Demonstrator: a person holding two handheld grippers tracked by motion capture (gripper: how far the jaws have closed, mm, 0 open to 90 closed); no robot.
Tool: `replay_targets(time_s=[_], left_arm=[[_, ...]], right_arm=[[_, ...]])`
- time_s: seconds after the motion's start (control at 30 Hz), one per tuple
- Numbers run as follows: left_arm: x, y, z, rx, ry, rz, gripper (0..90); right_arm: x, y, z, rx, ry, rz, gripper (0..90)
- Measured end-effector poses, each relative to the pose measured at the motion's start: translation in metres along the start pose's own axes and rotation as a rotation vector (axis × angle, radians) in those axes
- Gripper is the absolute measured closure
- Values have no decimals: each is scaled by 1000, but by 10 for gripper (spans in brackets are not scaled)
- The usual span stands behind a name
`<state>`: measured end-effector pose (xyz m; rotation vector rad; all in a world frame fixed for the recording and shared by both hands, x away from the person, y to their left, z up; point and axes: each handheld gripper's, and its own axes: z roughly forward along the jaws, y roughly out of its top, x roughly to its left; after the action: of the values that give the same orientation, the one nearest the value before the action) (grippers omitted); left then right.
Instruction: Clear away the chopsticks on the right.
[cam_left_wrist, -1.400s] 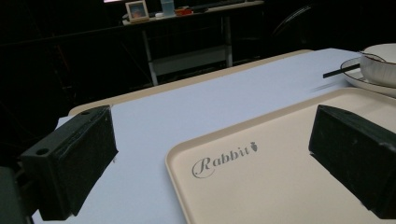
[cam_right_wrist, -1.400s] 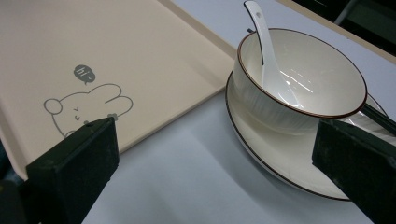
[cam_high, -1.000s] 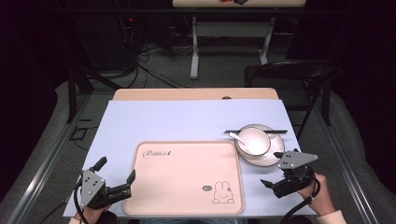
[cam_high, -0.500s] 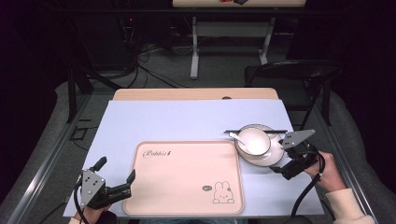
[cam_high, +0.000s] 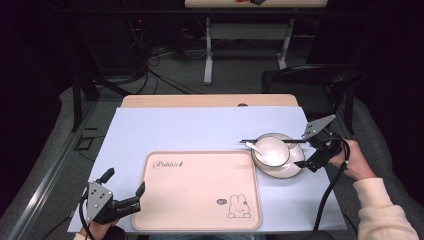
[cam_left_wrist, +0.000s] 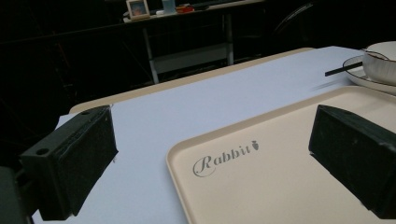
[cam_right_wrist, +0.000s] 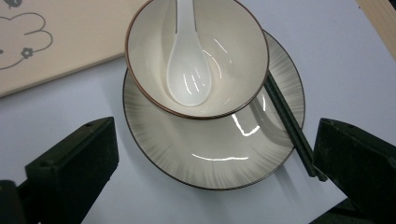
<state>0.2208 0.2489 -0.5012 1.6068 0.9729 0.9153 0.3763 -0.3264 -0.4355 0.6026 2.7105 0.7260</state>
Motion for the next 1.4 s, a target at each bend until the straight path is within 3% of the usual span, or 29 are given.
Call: replay_targets(time_s=[0.23, 0.4, 0.43, 0.67, 0.83, 0.9, 1.03, 1.2, 1.23, 1.37, 1.4], left_arm=[[0, 0, 0, -1, 0, -1, 6], [0, 0, 0, -2, 2, -3, 6], [0, 0, 0, -1, 3, -4, 5], [0, 0, 0, 0, 0, -1, 6], [1, 0, 0, 0, 3, -5, 6], [0, 0, 0, 0, 3, -3, 6], [0, 0, 0, 0, 2, -4, 6], [0, 0, 0, 0, 2, -4, 5], [0, 0, 1, 1, 2, -5, 5], [0, 0, 0, 1, 2, -5, 6], [0, 0, 1, 2, 2, -5, 5]], right_arm=[[-20, 12, -2, 44, 4, -26, 0], [-30, 19, -1, 90, 27, -35, 0], [-35, 23, 0, 95, 54, -40, 0], [-53, 32, 5, 159, 61, -40, 0], [-54, 37, 11, 178, 42, -84, 0], [-56, 39, 16, 213, 33, -98, 0], [-58, 39, 23, 246, 42, -102, 0], [-58, 39, 23, 246, 42, -102, 8], [-69, 36, 42, 318, 56, -133, 23], [-73, 38, 53, 340, 43, -190, 151], [-72, 37, 55, 344, 43, -177, 183]])
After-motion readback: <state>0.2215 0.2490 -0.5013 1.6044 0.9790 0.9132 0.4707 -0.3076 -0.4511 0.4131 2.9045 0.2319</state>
